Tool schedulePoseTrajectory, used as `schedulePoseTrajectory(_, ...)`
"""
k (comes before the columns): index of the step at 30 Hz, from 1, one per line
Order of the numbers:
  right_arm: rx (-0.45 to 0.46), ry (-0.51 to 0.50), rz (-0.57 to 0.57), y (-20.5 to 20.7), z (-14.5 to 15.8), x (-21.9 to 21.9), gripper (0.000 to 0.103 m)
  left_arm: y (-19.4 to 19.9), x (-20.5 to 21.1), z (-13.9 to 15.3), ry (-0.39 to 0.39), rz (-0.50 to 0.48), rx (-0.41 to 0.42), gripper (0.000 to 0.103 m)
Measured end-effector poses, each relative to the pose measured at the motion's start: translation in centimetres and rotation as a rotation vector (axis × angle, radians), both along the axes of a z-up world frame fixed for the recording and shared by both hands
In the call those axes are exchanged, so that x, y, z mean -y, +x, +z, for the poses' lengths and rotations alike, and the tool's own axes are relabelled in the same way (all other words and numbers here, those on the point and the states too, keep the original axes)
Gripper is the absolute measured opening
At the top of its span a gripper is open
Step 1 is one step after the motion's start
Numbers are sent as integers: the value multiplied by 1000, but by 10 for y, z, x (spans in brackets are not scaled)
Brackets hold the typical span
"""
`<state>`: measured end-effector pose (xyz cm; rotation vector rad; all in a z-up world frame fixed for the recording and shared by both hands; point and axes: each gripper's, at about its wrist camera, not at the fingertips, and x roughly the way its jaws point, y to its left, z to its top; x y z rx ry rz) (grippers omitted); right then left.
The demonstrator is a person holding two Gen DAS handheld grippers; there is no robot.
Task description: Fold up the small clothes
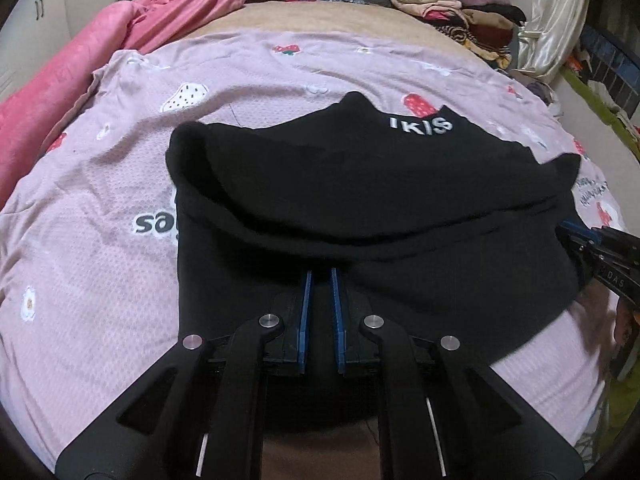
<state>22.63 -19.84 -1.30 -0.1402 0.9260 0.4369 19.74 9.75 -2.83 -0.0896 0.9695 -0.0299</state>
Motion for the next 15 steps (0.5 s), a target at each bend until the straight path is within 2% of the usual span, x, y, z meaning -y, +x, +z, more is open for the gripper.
schedulePoseTrajectory(8, 21, 18, -16, 45, -1, -7, 16, 33, -14, 3, 3, 24, 17, 5)
schedulePoseTrajectory(15, 22, 50, -93, 84, 2, 0, 16, 60, -33, 6, -21, 75, 22, 6)
